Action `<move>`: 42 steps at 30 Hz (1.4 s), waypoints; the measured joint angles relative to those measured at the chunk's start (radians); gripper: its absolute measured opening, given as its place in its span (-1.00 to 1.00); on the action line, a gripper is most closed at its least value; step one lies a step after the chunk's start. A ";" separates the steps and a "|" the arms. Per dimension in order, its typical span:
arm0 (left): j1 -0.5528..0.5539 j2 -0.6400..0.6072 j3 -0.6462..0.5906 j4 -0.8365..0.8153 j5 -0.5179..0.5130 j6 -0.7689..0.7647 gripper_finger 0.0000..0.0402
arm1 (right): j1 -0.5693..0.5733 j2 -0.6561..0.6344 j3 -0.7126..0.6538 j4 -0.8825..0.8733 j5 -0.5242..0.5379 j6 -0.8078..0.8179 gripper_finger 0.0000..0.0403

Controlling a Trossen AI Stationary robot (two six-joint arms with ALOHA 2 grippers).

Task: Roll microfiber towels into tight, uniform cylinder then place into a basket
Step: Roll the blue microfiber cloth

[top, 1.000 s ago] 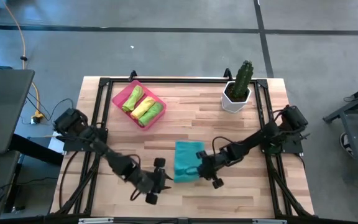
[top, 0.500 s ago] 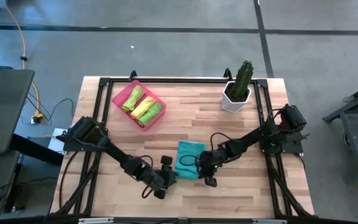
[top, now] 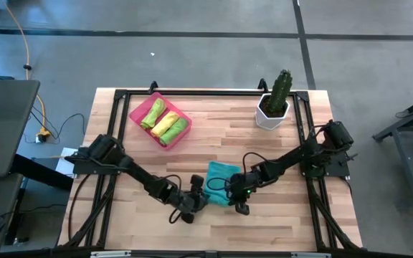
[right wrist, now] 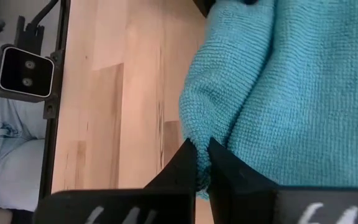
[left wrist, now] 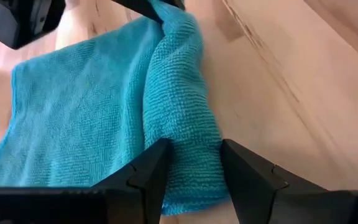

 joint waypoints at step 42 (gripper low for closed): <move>0.140 0.012 0.004 0.061 0.678 -1.297 -0.94 | 0.221 -0.032 0.002 -0.077 0.487 -0.575 -0.30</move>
